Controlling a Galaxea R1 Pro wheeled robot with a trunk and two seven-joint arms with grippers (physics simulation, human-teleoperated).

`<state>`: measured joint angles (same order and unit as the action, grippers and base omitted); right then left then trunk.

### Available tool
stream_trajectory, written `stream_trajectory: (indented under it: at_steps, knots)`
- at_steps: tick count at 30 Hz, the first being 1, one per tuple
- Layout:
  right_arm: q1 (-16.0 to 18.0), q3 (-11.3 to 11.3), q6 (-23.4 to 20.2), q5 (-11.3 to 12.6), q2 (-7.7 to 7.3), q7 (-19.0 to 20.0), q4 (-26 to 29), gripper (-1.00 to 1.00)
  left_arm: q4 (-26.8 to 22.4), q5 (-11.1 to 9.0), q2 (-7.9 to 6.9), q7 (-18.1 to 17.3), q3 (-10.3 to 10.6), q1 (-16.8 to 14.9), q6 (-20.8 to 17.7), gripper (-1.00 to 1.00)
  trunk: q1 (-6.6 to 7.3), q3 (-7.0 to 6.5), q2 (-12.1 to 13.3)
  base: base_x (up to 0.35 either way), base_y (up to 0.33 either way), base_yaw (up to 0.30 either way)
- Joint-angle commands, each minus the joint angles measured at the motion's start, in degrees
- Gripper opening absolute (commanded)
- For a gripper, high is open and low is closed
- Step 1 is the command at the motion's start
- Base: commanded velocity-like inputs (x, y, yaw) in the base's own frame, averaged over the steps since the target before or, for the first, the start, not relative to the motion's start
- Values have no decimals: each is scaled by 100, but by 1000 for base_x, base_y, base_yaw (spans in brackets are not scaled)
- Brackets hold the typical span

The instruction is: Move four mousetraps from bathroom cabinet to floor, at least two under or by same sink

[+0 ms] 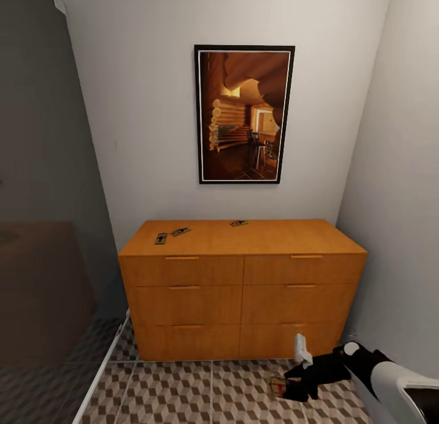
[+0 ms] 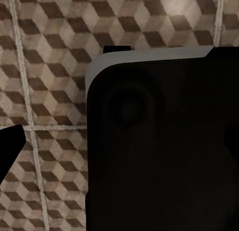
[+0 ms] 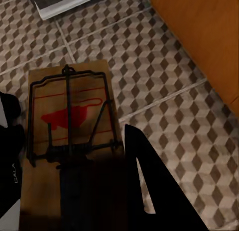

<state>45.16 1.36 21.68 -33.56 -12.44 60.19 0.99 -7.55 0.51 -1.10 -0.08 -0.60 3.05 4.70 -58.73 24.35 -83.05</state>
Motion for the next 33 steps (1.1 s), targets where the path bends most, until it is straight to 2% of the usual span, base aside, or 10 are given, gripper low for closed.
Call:
stream_trajectory:
  at_steps: [1,5,9,14,20,22,25,28,31,33]
  knots:
    - [-73,-35,36,14,6,-104,4,-100,-8,7,-3,-1,-6,2,9,100,0,4,-3,0,0,0]
    - [-547,-35,86,29,81,-921,-1,-100,-10,8,-24,-3,-10,2,12,100,0,4,-3,0,0,0]
    - [-1163,-36,109,38,370,-2176,-3,-100,-10,9,-25,-7,-7,2,20,100,0,4,-3,0,0,0]
    - [-1592,-39,378,51,680,-3454,-9,-100,-10,3,-9,-9,-2,2,146,100,0,4,-3,0,0,0]
    - [-1764,-54,589,218,807,-4489,-11,-100,-10,6,-1,-10,-2,2,211,100,0,4,-3,0,0,0]
    - [-1787,-59,607,433,814,-4869,-11,-100,-10,8,1,-10,-2,2,222,100,0,4,-3,0,0,0]
    - [-1899,-62,626,1192,831,-5495,-12,-100,-13,10,4,-10,-2,2,230,100,0,4,-3,0,0,0]
    - [-1939,-64,631,1703,836,-5726,-12,-100,-16,9,7,-8,-2,2,232,100,0,4,-3,0,0,0]
    - [-1960,-60,641,2560,861,-5927,-12,-100,-126,9,11,2,-5,2,231,100,0,4,-3,0,0,0]
    - [-1964,-59,644,2890,899,-5971,-12,-100,-391,7,3,17,-5,2,222,100,0,4,-3,0,0,0]
